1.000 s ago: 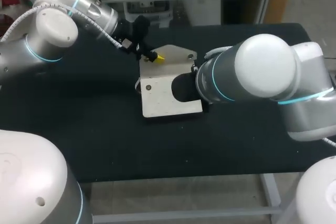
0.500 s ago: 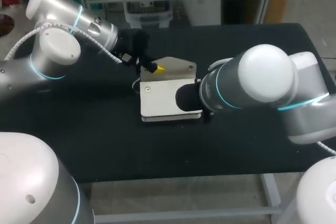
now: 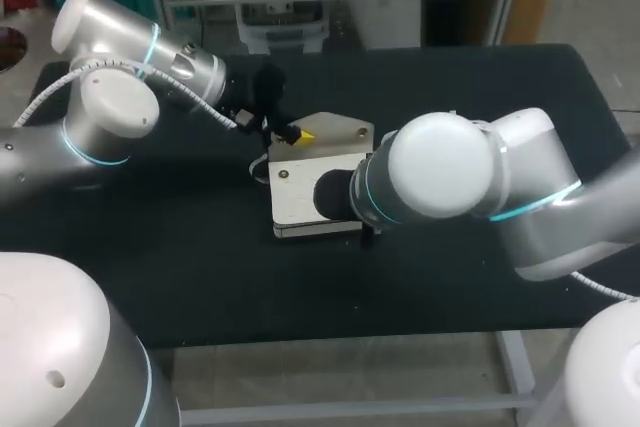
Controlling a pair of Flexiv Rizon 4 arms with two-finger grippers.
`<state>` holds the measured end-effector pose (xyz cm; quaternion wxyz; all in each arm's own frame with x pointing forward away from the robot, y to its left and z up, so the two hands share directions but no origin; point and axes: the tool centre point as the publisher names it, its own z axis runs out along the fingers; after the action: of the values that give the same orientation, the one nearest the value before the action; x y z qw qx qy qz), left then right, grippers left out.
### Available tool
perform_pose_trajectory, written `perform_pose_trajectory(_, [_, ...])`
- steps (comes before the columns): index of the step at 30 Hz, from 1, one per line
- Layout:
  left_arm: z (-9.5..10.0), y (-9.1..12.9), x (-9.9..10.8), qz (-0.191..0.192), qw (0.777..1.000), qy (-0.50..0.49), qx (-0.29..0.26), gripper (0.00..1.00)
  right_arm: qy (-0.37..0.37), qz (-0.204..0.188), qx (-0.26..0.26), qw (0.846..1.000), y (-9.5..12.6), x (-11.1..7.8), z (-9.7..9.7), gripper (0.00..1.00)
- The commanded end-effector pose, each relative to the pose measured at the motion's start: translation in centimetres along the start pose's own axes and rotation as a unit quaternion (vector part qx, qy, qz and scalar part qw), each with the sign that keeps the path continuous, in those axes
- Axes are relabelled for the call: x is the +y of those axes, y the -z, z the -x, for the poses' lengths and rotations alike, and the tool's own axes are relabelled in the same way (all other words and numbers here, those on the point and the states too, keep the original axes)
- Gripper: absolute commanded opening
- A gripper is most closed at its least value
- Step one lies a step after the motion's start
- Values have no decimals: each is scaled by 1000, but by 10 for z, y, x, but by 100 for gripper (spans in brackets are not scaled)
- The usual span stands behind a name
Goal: Pick up the bag, open it, inspect its contents, close it, and place it on the opposite side
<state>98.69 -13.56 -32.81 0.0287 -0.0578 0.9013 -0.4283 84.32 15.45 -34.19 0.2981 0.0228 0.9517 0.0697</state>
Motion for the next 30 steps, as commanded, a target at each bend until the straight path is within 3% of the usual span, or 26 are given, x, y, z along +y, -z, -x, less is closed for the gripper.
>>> perform_pose_trajectory(1, [0, 1, -1, 0, 1000, -7, 4, 0, 0, -12, 0, 1000, -1, 5, 0, 0])
perform_pose_trajectory(6, [-1, -1, 0, 8, 1000, -19, 9, 0, 22, -25, -11, 999, -4, 6, -5, 0])
perform_pose_trajectory(13, [2, 0, 2, 16, 999, -37, 15, 0, 86, -32, -74, 993, -1, 5, -14, 0])
perform_pose_trajectory(21, [5, -7, 6, 28, 998, -44, 21, 0, 85, -31, -84, 992, -11, -2, -23, 0])
perform_pose_trajectory(24, [6, -9, 8, 31, 998, -43, 24, 0, 79, -39, -94, 992, -10, -5, -25, 21])
perform_pose_trajectory(30, [9, -11, 9, 32, 998, -42, 30, 0, 79, -44, -116, 989, -8, -9, -22, 34])
